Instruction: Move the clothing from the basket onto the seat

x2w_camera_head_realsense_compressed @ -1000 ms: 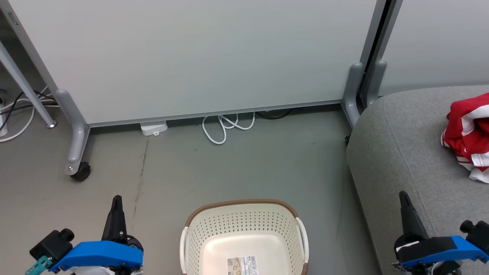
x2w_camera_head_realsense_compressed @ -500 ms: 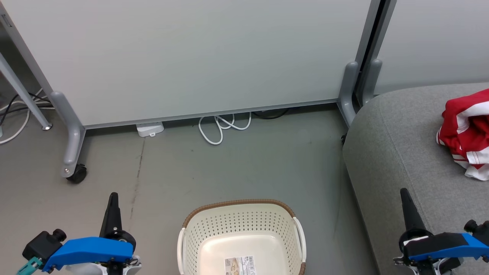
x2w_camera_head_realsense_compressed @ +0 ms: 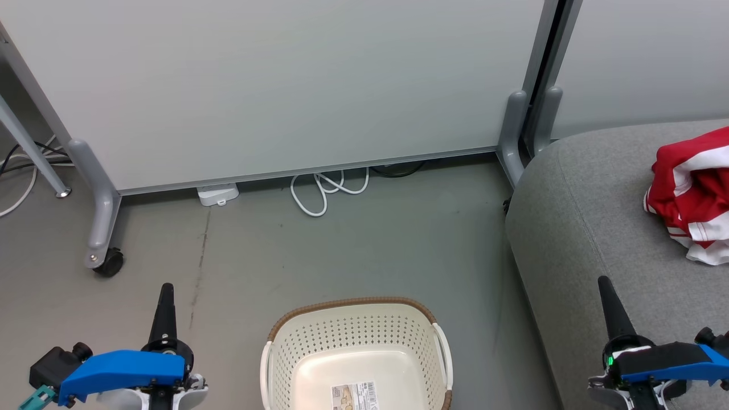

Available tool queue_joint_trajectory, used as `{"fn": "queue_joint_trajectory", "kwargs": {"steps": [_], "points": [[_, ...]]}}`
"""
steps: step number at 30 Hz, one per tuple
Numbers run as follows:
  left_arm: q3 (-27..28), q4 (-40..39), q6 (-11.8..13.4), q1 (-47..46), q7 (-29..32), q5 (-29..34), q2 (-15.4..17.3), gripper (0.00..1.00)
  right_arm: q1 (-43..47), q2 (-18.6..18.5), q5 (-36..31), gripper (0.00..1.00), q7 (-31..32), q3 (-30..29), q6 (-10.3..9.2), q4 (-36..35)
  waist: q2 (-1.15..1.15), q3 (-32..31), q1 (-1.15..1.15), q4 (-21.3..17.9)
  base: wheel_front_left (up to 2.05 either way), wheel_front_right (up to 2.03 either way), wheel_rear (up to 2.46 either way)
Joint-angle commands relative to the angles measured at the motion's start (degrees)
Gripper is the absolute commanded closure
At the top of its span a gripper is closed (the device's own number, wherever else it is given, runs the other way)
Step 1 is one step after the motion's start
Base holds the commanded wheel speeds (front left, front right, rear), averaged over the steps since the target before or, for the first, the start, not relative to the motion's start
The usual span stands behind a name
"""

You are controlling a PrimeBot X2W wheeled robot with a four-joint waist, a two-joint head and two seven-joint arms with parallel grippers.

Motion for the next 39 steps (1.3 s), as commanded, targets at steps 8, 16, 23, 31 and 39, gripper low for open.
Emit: {"fn": "queue_joint_trajectory", "kwargs": {"steps": [8, 16, 23, 31, 39], "points": [[0.8, -0.9, -0.4, -1.6, 1.3, -5.3, 0.1, 1.00, -1.5, 0.0, 5.2, 1.00, 1.4, -0.3, 0.02, -0.8, 0.00, 0.0, 0.00, -0.5, 0.00, 0.00, 0.00], [1.2, -1.0, -0.5, -1.8, 2.4, -9.5, 0.1, 1.00, -1.7, 0.0, 9.3, 1.00, 2.5, -0.5, 0.02, -0.9, 0.00, 0.0, 0.00, -0.9, 0.00, 0.00, 0.00], [1.6, -1.2, -0.6, -2.0, 3.2, -13.0, 0.1, 1.00, -1.7, 0.0, 12.8, 1.00, 3.4, -0.7, 0.02, -1.0, 0.00, 0.0, 0.00, -1.3, 0.00, 0.00, 0.00], [2.0, -1.3, -0.6, -2.2, 4.2, -16.8, 0.1, 1.00, -1.8, 0.0, 16.4, 1.00, 4.4, -0.9, 0.02, -1.1, 0.00, 0.0, 0.00, -1.7, 0.00, 0.00, 0.00], [2.3, -1.5, -0.7, -2.3, 5.1, -20.3, 0.1, 1.00, -1.9, 0.0, 19.9, 1.00, 5.2, -1.1, 0.02, -1.2, 0.00, 0.0, 0.00, -2.2, 0.00, 0.00, 0.00]]}}
